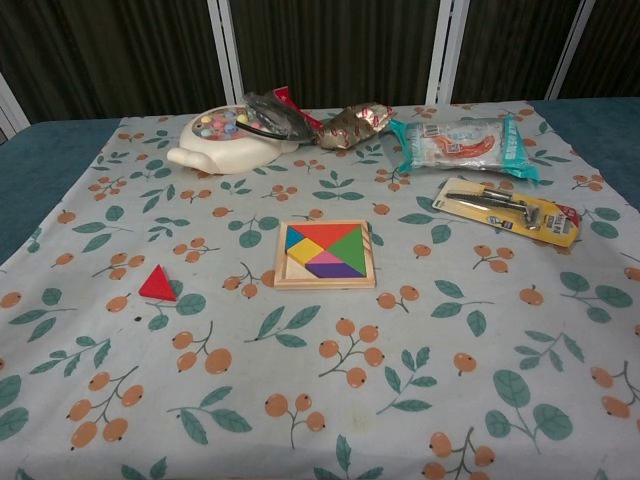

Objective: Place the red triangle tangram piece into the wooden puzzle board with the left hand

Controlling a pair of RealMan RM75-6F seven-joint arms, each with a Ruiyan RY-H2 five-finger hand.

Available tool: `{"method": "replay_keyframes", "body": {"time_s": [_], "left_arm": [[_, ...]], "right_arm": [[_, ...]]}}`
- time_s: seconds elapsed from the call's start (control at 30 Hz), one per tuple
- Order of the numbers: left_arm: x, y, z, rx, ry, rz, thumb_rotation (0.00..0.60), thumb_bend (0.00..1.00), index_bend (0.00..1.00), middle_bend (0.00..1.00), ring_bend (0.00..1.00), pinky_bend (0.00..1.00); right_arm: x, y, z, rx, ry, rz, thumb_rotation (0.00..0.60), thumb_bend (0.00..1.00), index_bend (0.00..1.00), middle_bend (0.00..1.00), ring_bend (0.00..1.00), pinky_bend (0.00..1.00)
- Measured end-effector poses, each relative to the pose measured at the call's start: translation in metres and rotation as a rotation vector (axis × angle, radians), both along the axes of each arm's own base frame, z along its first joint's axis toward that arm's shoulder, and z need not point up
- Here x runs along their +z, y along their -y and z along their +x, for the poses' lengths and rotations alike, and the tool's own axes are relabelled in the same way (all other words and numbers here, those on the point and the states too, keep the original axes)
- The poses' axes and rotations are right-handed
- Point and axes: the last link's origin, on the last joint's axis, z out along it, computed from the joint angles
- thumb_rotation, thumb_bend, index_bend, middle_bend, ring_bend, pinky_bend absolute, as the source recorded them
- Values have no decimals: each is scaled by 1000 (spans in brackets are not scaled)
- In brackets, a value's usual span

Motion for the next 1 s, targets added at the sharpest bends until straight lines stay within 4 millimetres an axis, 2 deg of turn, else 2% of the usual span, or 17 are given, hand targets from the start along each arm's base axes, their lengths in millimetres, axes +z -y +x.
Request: {"method": "replay_keyframes", "body": {"time_s": [0.17,0.37,0.47,0.6,0.7,1.0], "left_arm": [[-45,-28,22,-15,-26,-80,600,447,301,1000,1000,1000],[-81,-50,45,7,-58,-166,600,451,293,1000,1000,1000],[-92,-55,60,-5,-51,-176,600,454,303,1000,1000,1000],[-101,-60,69,-11,-63,-183,600,441,297,1000,1000,1000],[-108,-61,70,-4,-87,-201,600,428,275,1000,1000,1000],[-118,-65,61,-21,-197,-194,600,408,292,1000,1000,1000]], "right_arm": [[-1,2,0,-4,4,14,600,150,0,0,0,0],[-1,4,0,-9,9,28,600,151,0,0,0,0],[1,4,-1,-8,15,26,600,150,0,0,0,0],[2,2,-1,-6,21,30,600,150,0,0,0,0],[2,1,-1,-2,24,35,600,150,0,0,0,0],[2,-1,0,8,30,57,600,150,0,0,0,0]]}}
